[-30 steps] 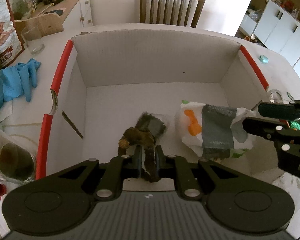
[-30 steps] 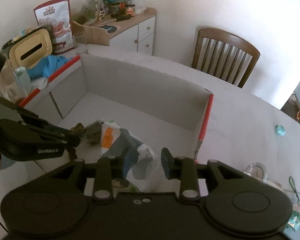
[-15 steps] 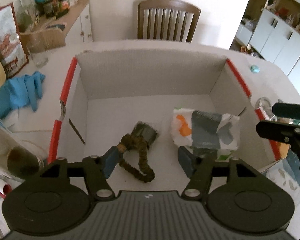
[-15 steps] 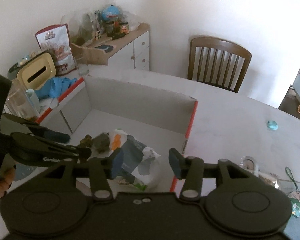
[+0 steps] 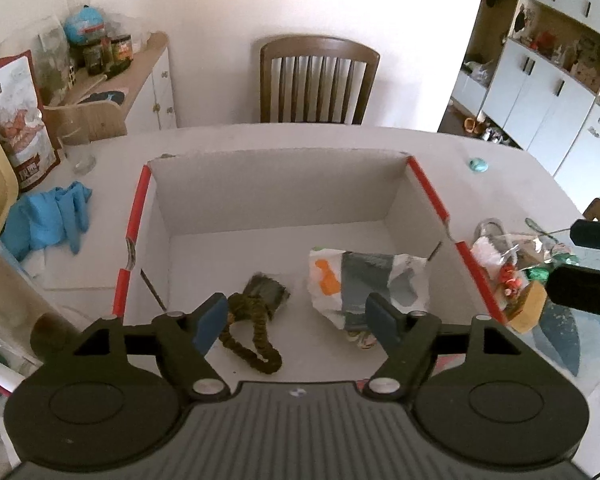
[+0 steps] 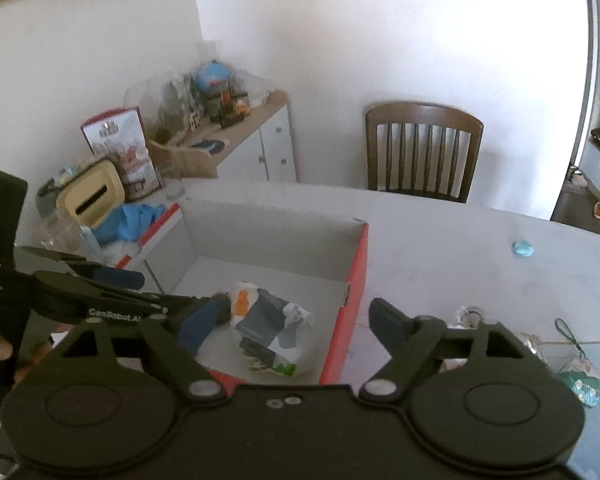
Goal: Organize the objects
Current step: 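Open the left tool to drop the bracelet while the right tool releases the plastic bag in the box, then move both tools back from the red box to the table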
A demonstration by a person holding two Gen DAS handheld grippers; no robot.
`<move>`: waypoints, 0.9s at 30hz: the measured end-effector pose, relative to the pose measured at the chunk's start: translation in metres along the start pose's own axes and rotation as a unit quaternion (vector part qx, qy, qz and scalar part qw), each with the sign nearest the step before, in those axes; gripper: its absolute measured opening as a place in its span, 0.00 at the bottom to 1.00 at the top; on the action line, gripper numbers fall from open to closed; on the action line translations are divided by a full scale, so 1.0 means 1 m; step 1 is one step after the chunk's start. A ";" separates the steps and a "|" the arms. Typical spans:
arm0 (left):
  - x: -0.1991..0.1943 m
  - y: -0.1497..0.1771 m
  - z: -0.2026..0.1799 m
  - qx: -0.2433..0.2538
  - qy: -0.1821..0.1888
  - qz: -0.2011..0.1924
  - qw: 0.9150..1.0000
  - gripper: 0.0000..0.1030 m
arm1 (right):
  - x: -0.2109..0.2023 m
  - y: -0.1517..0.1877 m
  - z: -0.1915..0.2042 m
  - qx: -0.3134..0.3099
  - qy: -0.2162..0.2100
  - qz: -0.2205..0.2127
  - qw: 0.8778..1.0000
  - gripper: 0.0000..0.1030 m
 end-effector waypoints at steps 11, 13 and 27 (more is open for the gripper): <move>-0.032 -0.007 -0.033 0.015 -0.004 -0.042 0.999 0.81 | -0.058 0.006 -0.030 0.007 0.002 -0.047 0.999 0.96; -0.037 -0.008 -0.040 0.011 -0.005 -0.048 0.999 0.81 | -0.066 0.007 -0.038 0.010 0.002 -0.052 0.999 0.97; -0.042 -0.005 -0.117 -0.009 0.028 -0.052 0.998 0.95 | -0.119 0.034 -0.117 0.015 0.027 -0.060 0.998 0.99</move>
Point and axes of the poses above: each gripper's, at about its wrist camera, not at the fingertips, and x roughly the way its jaws point, z to its left, y to its underside, the point moved 9 cm from there along x, roughly the way its jaws point, and after that the axes turned 6 degrees about -z, right-handed, at the moved point
